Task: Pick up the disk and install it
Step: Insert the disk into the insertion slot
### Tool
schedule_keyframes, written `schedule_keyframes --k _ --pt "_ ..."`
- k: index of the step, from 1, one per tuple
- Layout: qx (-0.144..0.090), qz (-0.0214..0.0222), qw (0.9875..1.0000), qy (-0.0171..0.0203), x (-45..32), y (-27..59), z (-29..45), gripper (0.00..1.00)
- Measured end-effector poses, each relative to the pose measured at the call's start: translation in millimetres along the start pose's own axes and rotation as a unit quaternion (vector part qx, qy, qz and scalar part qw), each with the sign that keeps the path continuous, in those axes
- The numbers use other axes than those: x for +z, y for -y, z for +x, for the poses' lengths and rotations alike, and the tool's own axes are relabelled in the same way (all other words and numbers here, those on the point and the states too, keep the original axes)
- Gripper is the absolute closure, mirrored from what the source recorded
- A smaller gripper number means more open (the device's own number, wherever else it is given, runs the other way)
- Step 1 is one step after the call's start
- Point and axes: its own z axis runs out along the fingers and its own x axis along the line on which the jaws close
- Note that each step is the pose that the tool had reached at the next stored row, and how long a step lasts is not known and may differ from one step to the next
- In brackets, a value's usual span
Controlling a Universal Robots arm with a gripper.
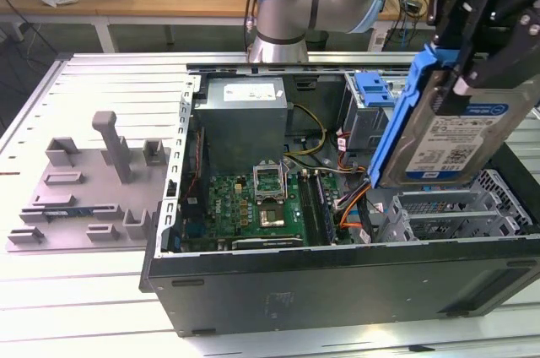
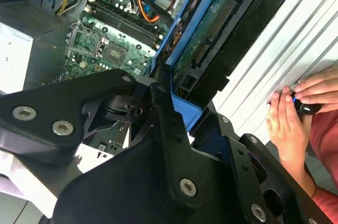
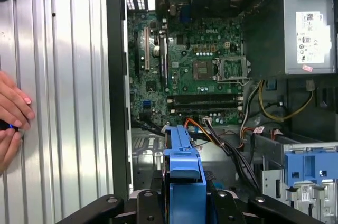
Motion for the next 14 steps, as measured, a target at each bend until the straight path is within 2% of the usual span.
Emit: schedule_keyframes --k 11,14 --pt "0.0 0.0 1.0 0.0001 0.2 28.8 0.6 0.64" --pt "0.0 0.0 1.0 -0.0001 0.8 31.7 0.5 0.64"
